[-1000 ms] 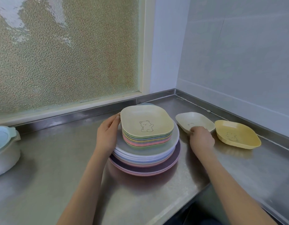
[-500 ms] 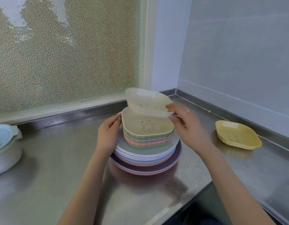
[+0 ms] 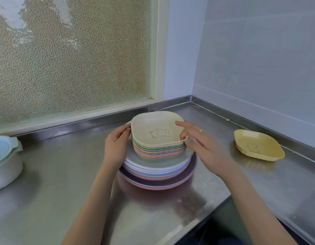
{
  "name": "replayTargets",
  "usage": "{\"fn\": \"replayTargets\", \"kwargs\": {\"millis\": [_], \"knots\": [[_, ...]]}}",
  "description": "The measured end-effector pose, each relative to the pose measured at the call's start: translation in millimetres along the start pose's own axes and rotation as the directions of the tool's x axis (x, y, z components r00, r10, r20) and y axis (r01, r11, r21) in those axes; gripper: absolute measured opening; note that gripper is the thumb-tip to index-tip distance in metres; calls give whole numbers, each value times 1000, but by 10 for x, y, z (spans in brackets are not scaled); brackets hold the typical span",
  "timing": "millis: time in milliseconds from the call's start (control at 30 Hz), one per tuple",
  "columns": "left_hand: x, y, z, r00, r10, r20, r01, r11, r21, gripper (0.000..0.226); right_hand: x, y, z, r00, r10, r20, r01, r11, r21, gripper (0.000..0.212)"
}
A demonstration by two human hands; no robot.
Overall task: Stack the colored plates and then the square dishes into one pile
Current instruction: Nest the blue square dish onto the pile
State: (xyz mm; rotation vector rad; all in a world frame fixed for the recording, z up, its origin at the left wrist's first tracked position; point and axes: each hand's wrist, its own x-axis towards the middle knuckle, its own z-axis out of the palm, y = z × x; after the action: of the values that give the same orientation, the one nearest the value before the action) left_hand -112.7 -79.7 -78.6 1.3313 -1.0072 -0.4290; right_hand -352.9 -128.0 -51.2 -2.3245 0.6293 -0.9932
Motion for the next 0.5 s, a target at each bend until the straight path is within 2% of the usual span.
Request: {"fn": "replayTargets", "kwargs": {"millis": [100, 167, 233, 267, 333, 433, 500], "knots": [[4, -8, -7, 1000, -1, 8, 1, 1000, -3, 34, 109, 113, -34, 989, 91, -116, -58, 965, 255, 23], [6, -19, -9, 1000, 7, 14, -7, 1000, -22, 32, 277, 324, -46, 935, 212, -283, -136, 955, 264, 24], [14, -39, -10, 1000, 7, 6, -7, 999, -33, 33, 504, 559, -43, 889, 299, -347, -249, 951, 182, 29], [21, -53, -10, 1000, 0, 0, 0, 999, -36, 34, 612, 654, -26, 882, 347, -319, -318, 938, 140, 35], [32, -68, -7, 1000, -12, -4, 12, 999, -44, 37, 786, 854, 3, 891, 418, -178, -411, 908, 79, 41], [27, -59, 4, 1000, -25, -10, 25, 998, -53, 38, 941, 1107, 53, 906, 424, 21, -421, 904, -74, 40], [29, -57, 6, 1000, -26, -13, 25, 998, -54, 36, 1014, 1155, 107, 902, 422, 95, -409, 903, -134, 36]]}}
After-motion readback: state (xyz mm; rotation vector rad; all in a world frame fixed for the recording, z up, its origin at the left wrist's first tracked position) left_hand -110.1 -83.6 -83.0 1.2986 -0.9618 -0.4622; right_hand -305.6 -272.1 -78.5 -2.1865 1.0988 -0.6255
